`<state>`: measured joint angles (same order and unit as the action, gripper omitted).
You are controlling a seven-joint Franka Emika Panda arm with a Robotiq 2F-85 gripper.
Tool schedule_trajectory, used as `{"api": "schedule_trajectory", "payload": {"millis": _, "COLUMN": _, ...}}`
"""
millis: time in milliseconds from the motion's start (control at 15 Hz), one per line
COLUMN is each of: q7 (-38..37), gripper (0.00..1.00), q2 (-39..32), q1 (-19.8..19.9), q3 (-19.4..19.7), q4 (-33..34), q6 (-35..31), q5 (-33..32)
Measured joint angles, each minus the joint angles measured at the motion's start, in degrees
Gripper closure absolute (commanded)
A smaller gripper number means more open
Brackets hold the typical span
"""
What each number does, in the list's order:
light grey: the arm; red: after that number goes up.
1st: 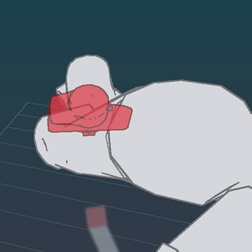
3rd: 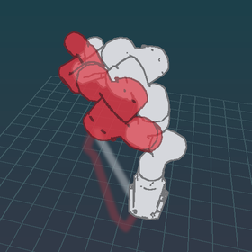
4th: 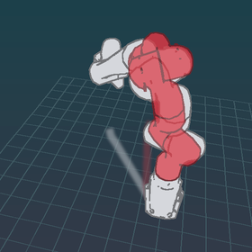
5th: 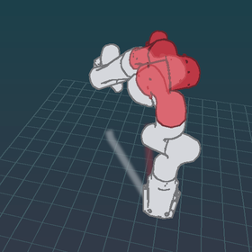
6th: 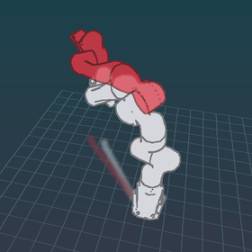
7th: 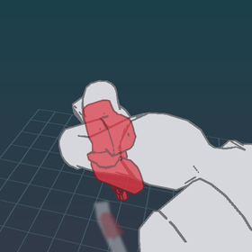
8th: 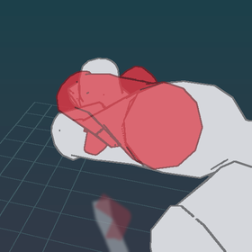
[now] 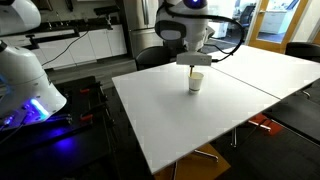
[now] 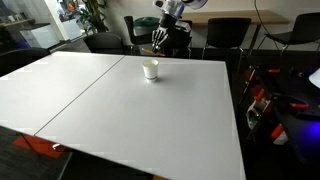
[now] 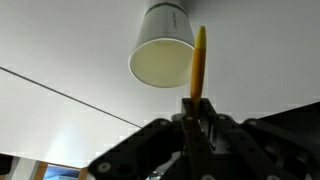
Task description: Pick the pen and put it in the cup
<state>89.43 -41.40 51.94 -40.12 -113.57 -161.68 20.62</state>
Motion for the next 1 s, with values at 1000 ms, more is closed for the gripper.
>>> {"api": "schedule_trajectory", "payload": {"millis": 1000, "q7": 3.86, "gripper": 0.97, "q2": -5.75, "q1": 0.08, "q3": -3.35, "q4": 6.17, "q6": 0.59, "q5": -0.54}}
